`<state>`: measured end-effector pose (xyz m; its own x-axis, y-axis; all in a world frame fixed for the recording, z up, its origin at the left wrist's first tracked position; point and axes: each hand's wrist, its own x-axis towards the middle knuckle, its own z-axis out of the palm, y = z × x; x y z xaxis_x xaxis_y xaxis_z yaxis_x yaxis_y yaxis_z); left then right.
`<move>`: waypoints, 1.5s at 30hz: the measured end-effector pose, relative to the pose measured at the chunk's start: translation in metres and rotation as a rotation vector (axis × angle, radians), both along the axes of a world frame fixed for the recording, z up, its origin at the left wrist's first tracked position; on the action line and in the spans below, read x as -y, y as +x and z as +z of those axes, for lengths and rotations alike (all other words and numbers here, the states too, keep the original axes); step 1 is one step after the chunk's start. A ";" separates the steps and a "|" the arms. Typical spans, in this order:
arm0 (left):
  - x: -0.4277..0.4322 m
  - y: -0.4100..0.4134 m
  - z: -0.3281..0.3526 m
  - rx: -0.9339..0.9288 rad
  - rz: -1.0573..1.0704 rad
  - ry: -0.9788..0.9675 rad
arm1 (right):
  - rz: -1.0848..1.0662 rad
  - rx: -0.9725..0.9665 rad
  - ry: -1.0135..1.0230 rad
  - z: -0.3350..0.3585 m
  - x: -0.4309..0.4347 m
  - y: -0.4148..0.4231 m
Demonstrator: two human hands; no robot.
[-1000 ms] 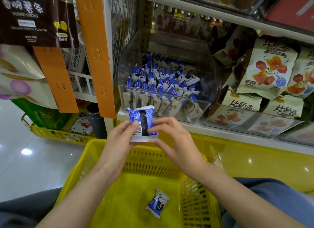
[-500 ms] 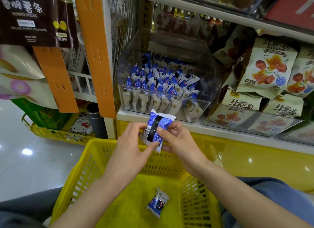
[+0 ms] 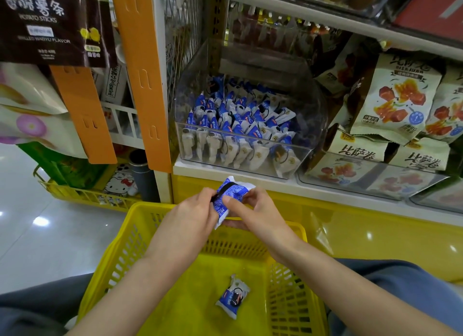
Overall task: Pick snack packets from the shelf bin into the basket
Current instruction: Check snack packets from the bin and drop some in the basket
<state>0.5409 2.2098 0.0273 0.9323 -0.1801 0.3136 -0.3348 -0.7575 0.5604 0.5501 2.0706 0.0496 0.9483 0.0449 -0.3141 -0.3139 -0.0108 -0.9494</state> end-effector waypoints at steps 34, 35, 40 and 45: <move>0.003 0.013 0.000 -0.597 -0.030 -0.941 | 0.250 0.556 -0.516 -0.012 0.007 -0.001; 0.004 0.012 -0.001 -0.625 -0.053 -0.966 | 0.247 0.573 -0.537 -0.011 0.007 -0.001; 0.009 0.011 -0.001 -0.622 -0.036 -0.906 | 0.165 0.521 -0.476 -0.003 0.007 0.002; 0.008 0.010 0.005 -0.728 -0.184 -0.910 | 0.144 0.263 -0.241 0.010 0.012 0.009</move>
